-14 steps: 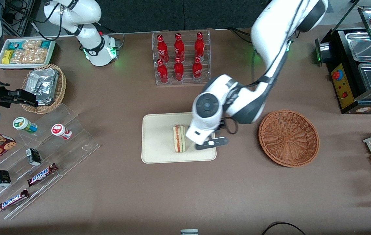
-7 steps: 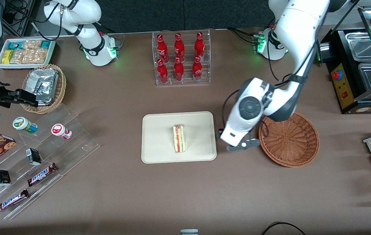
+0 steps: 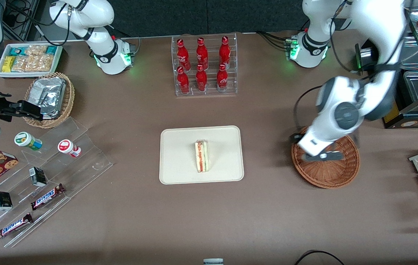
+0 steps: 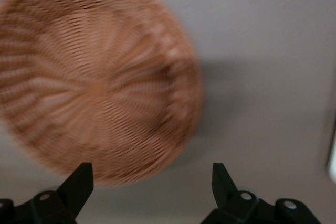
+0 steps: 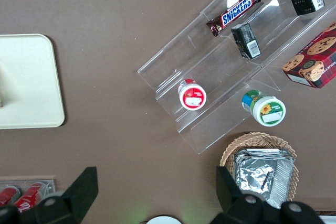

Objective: Place sandwich from basket to tray

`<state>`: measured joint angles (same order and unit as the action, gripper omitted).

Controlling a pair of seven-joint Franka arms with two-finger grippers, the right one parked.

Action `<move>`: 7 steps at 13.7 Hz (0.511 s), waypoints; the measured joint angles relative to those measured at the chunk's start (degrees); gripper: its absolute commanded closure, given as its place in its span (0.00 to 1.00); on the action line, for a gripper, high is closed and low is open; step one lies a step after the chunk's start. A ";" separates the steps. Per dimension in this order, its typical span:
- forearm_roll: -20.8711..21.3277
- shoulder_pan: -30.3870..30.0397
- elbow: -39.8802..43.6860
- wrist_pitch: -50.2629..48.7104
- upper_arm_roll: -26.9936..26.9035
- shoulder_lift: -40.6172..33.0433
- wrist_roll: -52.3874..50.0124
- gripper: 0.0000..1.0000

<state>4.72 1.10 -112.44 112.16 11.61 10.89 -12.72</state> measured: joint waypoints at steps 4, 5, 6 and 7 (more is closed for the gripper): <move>-1.99 -7.51 4.25 -10.24 -0.23 -8.80 6.24 0.00; -2.38 -7.99 4.94 -10.85 -0.22 -10.44 6.35 0.00; -2.51 -7.99 5.32 -11.46 -0.16 -11.96 6.34 0.00; -2.58 -7.95 5.59 -12.65 0.02 -13.23 6.33 0.00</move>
<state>2.14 -6.85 -106.85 99.51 11.62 -2.34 -6.39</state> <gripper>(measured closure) 0.000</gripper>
